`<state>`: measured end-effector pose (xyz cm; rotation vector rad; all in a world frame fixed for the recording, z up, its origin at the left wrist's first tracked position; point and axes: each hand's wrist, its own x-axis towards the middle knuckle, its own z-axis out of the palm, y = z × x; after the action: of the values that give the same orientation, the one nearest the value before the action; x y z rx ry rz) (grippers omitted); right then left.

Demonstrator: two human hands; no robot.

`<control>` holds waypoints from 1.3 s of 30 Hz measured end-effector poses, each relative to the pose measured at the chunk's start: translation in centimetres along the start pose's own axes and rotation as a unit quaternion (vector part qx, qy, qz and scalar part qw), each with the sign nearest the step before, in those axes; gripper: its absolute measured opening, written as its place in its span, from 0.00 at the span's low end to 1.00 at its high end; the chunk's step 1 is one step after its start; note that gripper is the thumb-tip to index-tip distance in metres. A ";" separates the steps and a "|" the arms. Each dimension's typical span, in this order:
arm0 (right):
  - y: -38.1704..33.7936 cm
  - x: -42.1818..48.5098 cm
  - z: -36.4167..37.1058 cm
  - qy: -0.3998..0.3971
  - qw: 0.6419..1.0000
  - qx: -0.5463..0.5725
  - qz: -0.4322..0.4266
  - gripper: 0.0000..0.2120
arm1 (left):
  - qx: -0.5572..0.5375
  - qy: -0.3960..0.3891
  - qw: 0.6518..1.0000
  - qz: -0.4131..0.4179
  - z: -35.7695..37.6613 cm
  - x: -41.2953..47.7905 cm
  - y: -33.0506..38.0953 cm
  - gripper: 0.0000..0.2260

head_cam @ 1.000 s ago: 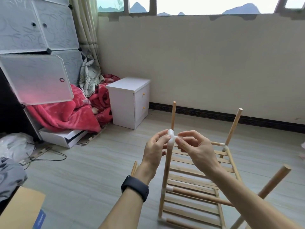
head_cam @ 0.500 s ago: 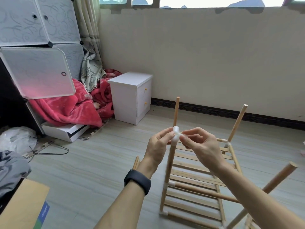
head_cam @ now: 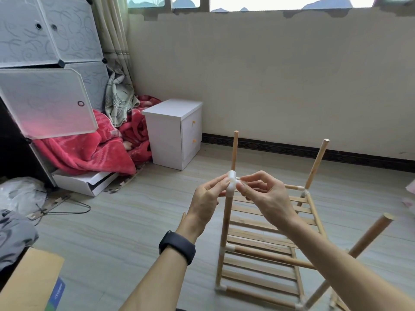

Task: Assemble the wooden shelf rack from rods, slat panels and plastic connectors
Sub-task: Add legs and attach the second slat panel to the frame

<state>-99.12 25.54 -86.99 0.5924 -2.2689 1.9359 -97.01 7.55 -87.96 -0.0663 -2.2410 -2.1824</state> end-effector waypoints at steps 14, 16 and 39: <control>12.1 -2.7 -2.9 -0.143 0.934 -0.312 0.097 0.25 | 0.265 0.170 0.882 -0.349 -15.1 -10.9 -23.0 0.19; 15.5 -4.4 -2.0 -0.184 0.884 -0.423 0.079 0.33 | 0.306 0.150 0.848 -0.407 -15.4 -12.9 -25.7 0.21; 21.0 -7.8 1.2 -0.132 0.794 -0.594 -0.005 0.18 | 0.415 0.048 0.804 -0.424 -8.2 -14.3 -36.1 0.14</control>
<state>-99.17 28.55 -109.27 0.6422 -2.9493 0.1106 -84.34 -1.89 -124.37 1.2121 -3.2837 -1.0029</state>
